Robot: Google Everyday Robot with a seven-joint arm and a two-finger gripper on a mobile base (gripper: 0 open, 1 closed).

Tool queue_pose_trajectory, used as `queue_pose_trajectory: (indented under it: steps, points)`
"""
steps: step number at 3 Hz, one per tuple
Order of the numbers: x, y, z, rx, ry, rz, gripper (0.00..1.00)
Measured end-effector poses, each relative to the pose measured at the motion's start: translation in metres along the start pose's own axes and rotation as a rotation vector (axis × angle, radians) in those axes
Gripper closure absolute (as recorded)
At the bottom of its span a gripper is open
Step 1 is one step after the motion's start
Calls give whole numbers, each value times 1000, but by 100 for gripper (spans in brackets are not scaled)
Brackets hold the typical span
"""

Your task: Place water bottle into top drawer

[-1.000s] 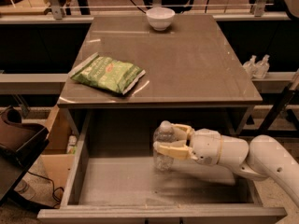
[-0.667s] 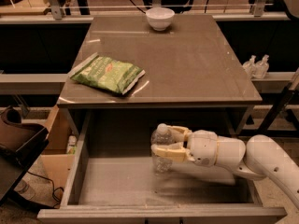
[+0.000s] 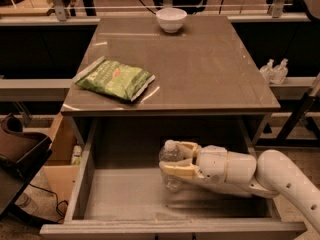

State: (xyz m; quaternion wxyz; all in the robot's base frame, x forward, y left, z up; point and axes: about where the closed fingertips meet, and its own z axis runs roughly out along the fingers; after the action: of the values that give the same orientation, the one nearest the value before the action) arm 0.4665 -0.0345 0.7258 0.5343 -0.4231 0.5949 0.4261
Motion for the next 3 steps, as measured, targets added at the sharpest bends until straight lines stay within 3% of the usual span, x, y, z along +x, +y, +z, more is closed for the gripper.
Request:
queue_pose_trajectory:
  steps: [3]
  points:
    - [11, 4, -3, 14, -8, 33, 100]
